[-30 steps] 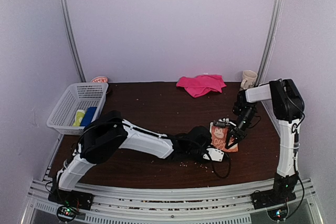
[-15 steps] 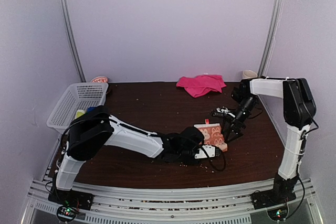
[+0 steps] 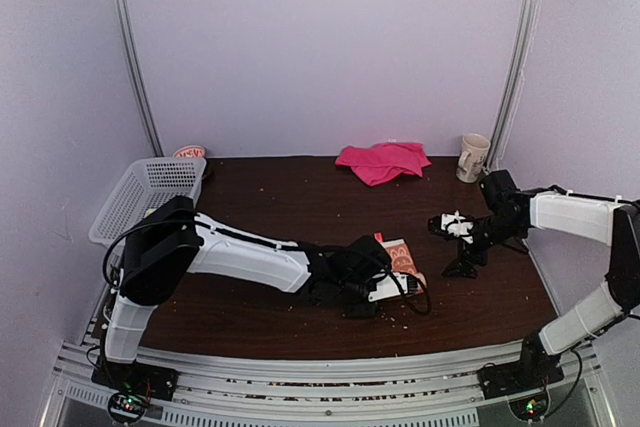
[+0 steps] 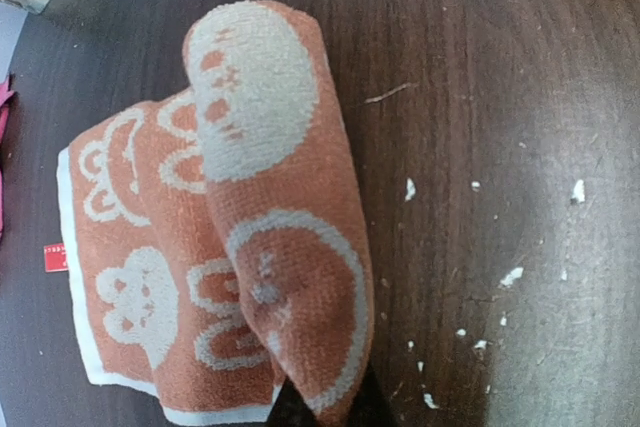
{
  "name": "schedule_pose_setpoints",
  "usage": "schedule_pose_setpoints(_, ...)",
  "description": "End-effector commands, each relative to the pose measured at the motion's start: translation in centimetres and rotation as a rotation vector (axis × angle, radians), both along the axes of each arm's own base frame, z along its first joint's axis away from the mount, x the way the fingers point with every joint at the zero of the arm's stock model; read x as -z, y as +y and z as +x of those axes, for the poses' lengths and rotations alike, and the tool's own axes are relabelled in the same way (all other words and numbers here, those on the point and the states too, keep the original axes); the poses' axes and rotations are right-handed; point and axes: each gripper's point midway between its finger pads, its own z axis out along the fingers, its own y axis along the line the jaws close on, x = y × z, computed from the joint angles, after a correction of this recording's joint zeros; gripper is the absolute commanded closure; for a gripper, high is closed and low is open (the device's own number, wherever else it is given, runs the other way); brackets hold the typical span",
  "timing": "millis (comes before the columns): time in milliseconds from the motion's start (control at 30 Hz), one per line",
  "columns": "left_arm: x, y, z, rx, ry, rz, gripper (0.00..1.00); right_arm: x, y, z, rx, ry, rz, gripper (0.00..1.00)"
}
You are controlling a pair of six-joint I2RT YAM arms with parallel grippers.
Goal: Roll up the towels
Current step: Roll the towel at the center of the board.
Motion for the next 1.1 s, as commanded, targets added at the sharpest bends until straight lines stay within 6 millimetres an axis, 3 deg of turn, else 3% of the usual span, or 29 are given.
schedule_pose_setpoints(0,2.1,1.5,-1.0,-0.009,0.176,0.067,0.96,-0.3,0.3,0.9,-0.094,-0.164,-0.005,0.00)
schedule_pose_setpoints(167,2.2,1.7,-0.1,-0.028,0.278,0.053,0.94,2.4,0.5,-2.9,-0.340,-0.315,-0.044,0.00)
schedule_pose_setpoints(300,2.5,1.9,0.8,-0.043,0.359,0.034,0.93,2.0,1.2,-3.9,-0.404,-0.525,-0.053,0.00)
schedule_pose_setpoints(500,2.8,1.5,1.3,-0.038,0.445,0.019,0.93,1.4,2.6,-5.2,-0.465,-0.644,-0.046,0.01)
schedule_pose_setpoints(800,2.8,1.1,1.8,-0.042,0.512,0.012,0.93,1.7,5.8,-5.3,-0.479,-0.868,-0.138,0.12)
schedule_pose_setpoints(1067,3.3,0.9,1.7,-0.031,0.553,0.013,0.93,1.8,8.6,-2.5,-0.344,-0.876,-0.200,0.23)
